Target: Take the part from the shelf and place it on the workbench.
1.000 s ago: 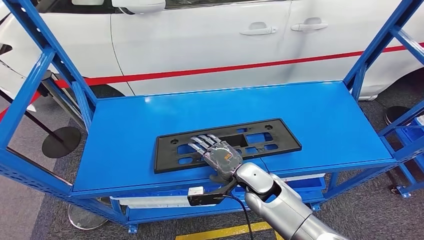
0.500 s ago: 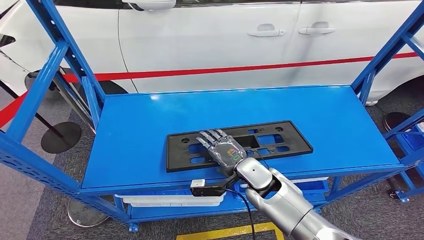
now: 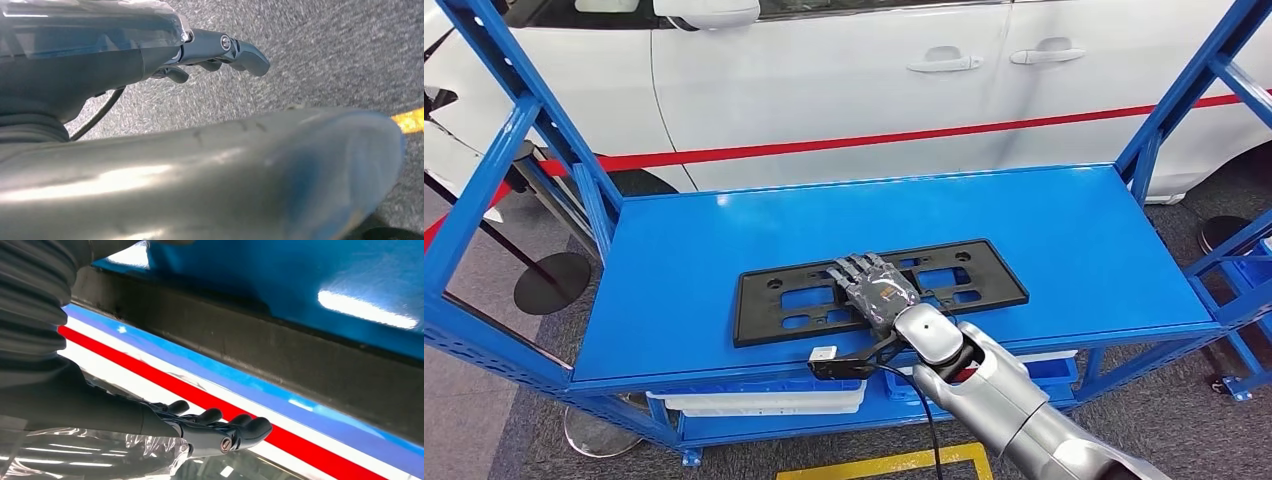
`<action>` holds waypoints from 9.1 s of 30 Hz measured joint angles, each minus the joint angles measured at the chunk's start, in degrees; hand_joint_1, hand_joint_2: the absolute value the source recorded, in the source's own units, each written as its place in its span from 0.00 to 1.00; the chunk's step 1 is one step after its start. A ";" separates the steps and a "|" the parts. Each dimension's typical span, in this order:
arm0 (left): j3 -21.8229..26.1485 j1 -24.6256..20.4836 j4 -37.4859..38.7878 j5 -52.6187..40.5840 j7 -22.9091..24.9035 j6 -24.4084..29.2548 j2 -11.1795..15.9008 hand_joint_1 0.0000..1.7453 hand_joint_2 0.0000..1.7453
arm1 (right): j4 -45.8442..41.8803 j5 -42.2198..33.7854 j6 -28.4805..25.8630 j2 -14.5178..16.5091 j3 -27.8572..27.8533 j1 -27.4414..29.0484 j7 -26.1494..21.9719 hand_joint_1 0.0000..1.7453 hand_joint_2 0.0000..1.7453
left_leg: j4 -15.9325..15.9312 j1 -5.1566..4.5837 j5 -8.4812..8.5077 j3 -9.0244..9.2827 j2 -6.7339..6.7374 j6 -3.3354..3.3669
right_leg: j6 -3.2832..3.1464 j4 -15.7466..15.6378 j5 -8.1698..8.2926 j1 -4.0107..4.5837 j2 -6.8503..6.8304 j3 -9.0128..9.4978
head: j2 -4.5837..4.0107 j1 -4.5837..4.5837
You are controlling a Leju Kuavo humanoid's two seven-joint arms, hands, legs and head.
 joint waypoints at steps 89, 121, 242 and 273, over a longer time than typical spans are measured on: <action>2.91 -0.28 0.00 2.06 -1.31 4.16 -1.64 0.00 1.00 | -35.37 -65.03 -16.22 2.20 -25.44 12.01 -36.57 1.00 1.00 | 2.07 0.20 -3.34 -0.84 -0.04 0.16 | 0.30 1.20 0.20 -0.02 0.07 -1.90 | 0.00 0.43; 2.81 -0.82 0.02 0.54 1.38 4.16 -2.13 0.00 1.00 | -24.76 -89.69 25.33 5.75 -27.65 20.14 -37.20 1.00 1.00 | 3.33 0.19 -2.83 -1.45 0.00 -0.16 | -0.45 0.58 -0.36 0.38 -0.23 -0.58 | 0.00 0.60; -4.68 -2.27 0.04 -7.14 3.91 0.53 -0.66 0.00 1.00 | -36.68 -93.08 51.57 12.09 -31.05 22.83 -47.29 1.00 1.00 | 0.68 0.29 -1.92 -1.59 0.42 -0.88 | -0.39 0.61 -1.35 -0.33 -0.11 0.43 | 0.01 -0.03; -4.60 -2.08 0.04 -7.03 3.71 0.61 -0.54 0.00 1.00 | -35.32 -92.49 52.53 11.91 -32.44 22.73 -47.29 1.00 1.00 | 1.55 0.35 -3.11 -0.69 0.48 -0.96 | -0.44 0.99 -1.05 -0.43 -0.11 -0.36 | 0.00 -0.09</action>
